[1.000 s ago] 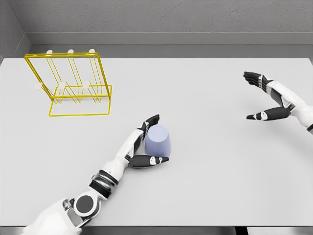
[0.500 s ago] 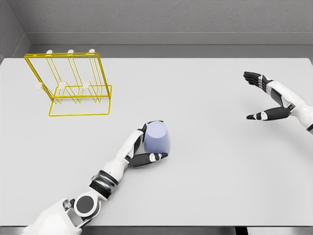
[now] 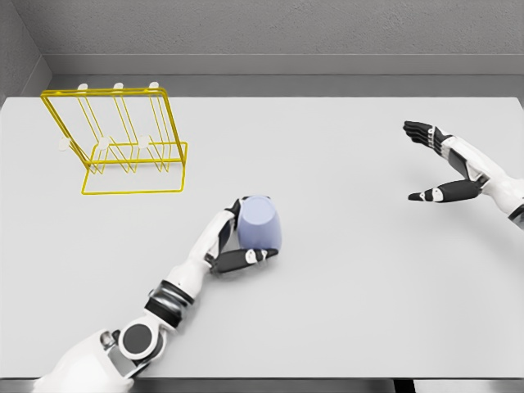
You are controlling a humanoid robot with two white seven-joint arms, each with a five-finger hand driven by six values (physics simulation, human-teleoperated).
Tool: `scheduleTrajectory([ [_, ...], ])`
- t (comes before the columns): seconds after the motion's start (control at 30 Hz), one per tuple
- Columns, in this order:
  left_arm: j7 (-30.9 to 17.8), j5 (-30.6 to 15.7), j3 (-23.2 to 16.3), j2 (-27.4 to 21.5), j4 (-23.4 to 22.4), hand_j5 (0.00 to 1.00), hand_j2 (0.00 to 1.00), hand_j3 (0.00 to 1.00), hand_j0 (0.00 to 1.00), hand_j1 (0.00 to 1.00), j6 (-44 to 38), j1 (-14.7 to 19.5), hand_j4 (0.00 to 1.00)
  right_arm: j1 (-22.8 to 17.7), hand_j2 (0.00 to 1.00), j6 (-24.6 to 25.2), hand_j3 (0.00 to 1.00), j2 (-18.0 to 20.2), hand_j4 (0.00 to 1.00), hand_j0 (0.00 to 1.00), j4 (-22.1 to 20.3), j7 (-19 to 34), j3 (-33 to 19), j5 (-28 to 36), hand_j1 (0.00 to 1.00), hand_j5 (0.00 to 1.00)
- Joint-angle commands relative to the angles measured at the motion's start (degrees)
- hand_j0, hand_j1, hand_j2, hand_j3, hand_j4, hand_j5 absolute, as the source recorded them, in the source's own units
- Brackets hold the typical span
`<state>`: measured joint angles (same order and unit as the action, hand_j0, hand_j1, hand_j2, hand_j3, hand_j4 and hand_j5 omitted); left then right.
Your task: Place the cup on the cup holder with both arms
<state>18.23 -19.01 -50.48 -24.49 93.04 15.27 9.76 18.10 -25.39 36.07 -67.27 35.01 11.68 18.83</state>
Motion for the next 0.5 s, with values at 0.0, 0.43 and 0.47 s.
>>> scheduleTrajectory([
  [0.0,0.0,0.2,1.4,-0.2,0.9,0.67,0.67,0.67,0.67,0.67,0.9,0.0,0.67,-0.1,1.0,0.1,1.0,0.0,1.0,1.0,-0.1,0.0,0.0,0.4,1.0,1.0],
  [0.43,-0.2,0.0,5.7,-1.4,3.9,0.67,0.67,0.67,0.67,0.67,3.4,-0.4,0.67,0.0,1.0,0.1,1.0,0.0,1.0,1.0,-0.1,0.0,0.0,0.4,1.0,1.0],
  [0.47,-0.2,0.0,5.8,-1.4,4.0,0.67,0.67,0.67,0.67,0.67,3.4,-0.4,0.67,0.0,1.0,0.1,1.0,0.0,1.0,1.0,-0.1,0.0,0.0,0.4,1.0,1.0],
])
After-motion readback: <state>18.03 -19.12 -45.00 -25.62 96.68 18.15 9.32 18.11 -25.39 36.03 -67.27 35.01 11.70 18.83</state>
